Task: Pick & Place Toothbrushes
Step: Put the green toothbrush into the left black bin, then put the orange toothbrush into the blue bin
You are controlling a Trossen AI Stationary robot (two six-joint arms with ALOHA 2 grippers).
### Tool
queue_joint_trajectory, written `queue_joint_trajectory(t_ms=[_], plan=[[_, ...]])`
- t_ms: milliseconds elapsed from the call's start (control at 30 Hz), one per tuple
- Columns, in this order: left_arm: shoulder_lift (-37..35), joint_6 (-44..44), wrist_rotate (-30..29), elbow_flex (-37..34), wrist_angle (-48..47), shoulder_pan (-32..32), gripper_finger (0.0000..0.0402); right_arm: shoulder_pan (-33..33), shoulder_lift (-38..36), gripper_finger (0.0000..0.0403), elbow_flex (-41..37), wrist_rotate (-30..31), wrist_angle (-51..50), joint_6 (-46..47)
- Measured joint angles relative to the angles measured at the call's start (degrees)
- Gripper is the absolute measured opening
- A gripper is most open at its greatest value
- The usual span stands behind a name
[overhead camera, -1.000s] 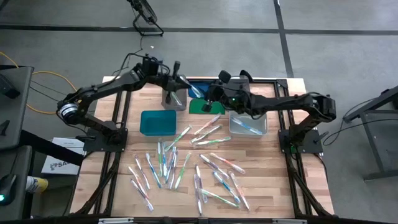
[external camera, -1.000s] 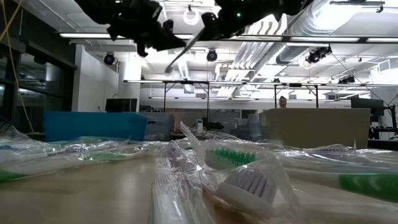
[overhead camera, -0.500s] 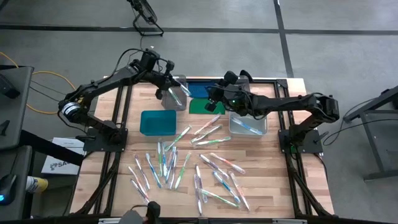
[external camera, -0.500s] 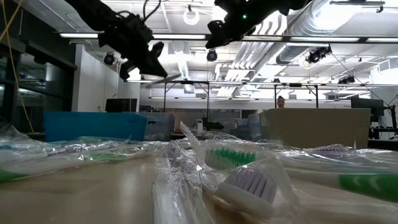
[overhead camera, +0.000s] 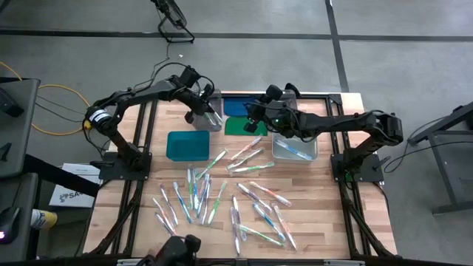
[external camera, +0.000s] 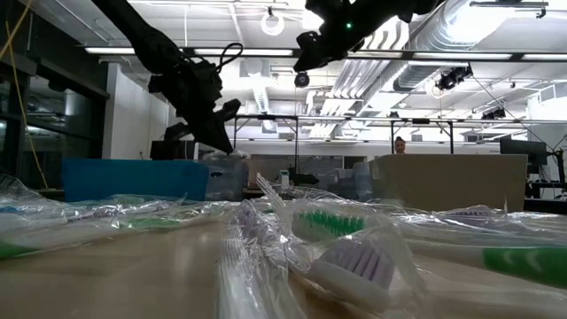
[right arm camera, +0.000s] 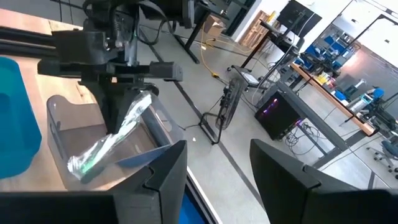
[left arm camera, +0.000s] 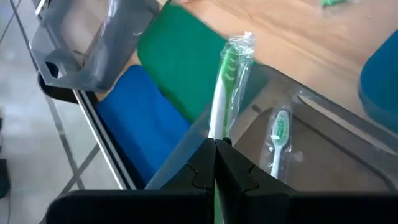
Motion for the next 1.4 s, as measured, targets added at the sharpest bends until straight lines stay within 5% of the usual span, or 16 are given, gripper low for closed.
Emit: queue_joint_trajectory(t_ms=[900, 1200, 1400], plan=[[2.9, -0.4, -2.8, 0.0, -2.1, 2.9, 0.0007, 1.5, 0.1, 0.0168, 0.0, 1.0, -1.2, 1.5], [2.9, -0.8, -2.8, 0.0, -1.2, 2.9, 0.011, 2.7, -0.6, 0.0168, 0.0, 2.7, -2.7, 2.9], [2.1, -6.3, -3.5, 0.1, -0.7, 2.5, 0.0178, 1.4, -1.3, 0.0168, 0.0, -6.0, -11.1, 6.4]])
